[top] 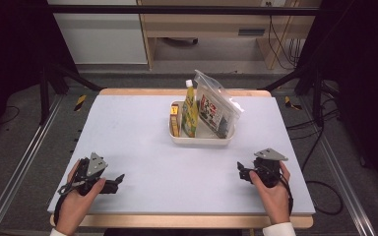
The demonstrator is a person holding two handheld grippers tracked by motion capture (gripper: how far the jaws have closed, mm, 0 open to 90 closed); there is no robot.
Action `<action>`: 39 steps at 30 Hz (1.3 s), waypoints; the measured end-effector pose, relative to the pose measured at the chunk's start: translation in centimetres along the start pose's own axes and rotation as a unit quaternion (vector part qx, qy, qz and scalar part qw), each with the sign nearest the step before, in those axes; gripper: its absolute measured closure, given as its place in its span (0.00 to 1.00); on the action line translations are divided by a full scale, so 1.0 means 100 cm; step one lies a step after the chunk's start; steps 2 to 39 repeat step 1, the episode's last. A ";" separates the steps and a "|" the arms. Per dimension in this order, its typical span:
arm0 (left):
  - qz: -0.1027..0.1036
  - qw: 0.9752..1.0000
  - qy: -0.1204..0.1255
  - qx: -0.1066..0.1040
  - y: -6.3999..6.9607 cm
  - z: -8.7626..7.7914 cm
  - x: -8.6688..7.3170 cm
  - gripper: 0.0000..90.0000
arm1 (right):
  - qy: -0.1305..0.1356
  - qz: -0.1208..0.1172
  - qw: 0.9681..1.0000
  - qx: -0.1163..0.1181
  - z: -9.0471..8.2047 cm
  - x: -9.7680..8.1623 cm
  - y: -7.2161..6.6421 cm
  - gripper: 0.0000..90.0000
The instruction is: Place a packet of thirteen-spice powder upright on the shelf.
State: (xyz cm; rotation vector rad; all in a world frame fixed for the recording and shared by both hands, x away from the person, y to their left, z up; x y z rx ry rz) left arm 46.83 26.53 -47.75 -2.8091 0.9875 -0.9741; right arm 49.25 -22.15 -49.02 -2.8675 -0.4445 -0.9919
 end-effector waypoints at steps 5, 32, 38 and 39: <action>0.004 1.000 -0.003 0.000 0.000 0.000 0.000 0.06 | 0.004 0.010 1.000 -0.002 0.001 -0.001 0.005 0.17; 0.004 1.000 -0.003 0.000 0.000 0.000 0.000 0.06 | 0.004 0.010 1.000 -0.002 0.001 -0.001 0.005 0.17; 0.004 1.000 -0.003 0.000 0.000 0.000 0.000 0.06 | 0.004 0.010 1.000 -0.002 0.001 -0.001 0.005 0.17; 0.004 1.000 -0.003 0.000 0.000 0.000 0.000 0.06 | 0.004 0.010 1.000 -0.002 0.001 -0.001 0.005 0.17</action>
Point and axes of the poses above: each handheld gripper's, and its own axes: z roughly forward along the jaws, x roughly out of its top, y roughly to its right, the point moved 5 cm from there along z, roughly forward along the jaws, and after that the axes turned 15 degrees about -y, right-handed, at the moved point
